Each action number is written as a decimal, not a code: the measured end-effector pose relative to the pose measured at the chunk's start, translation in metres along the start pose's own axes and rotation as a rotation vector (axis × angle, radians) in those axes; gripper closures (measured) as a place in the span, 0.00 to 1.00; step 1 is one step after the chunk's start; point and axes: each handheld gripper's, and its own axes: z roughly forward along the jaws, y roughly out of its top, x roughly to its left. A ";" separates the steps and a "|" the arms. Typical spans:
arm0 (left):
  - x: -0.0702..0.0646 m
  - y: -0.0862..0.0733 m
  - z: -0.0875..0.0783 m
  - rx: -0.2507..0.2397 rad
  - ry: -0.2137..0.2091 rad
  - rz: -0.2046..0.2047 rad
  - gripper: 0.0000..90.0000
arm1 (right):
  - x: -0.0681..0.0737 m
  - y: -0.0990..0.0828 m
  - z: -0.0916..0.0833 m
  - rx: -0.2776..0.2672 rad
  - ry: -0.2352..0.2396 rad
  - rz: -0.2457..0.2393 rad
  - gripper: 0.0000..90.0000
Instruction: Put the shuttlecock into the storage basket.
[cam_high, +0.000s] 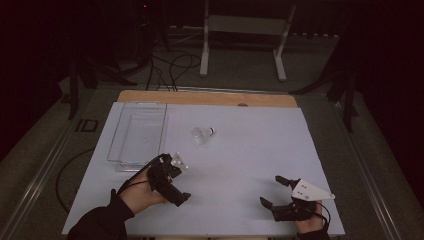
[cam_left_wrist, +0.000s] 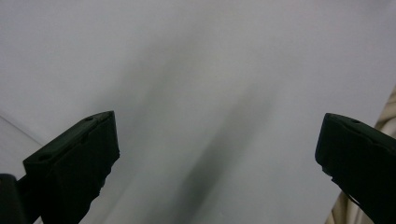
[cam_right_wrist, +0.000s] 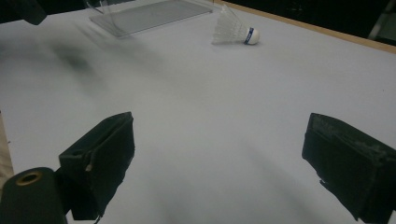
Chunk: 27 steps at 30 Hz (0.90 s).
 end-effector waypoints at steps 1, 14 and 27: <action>0.000 0.001 0.001 0.011 0.005 0.004 0.00 | 0.000 0.000 0.000 0.000 0.000 0.000 0.11; 0.010 0.018 0.014 0.095 -0.038 0.009 0.00 | 0.000 0.000 0.000 0.005 0.000 -0.002 0.11; 0.029 0.028 0.026 0.144 -0.060 -0.050 0.00 | 0.000 0.000 0.000 0.004 -0.001 -0.004 0.11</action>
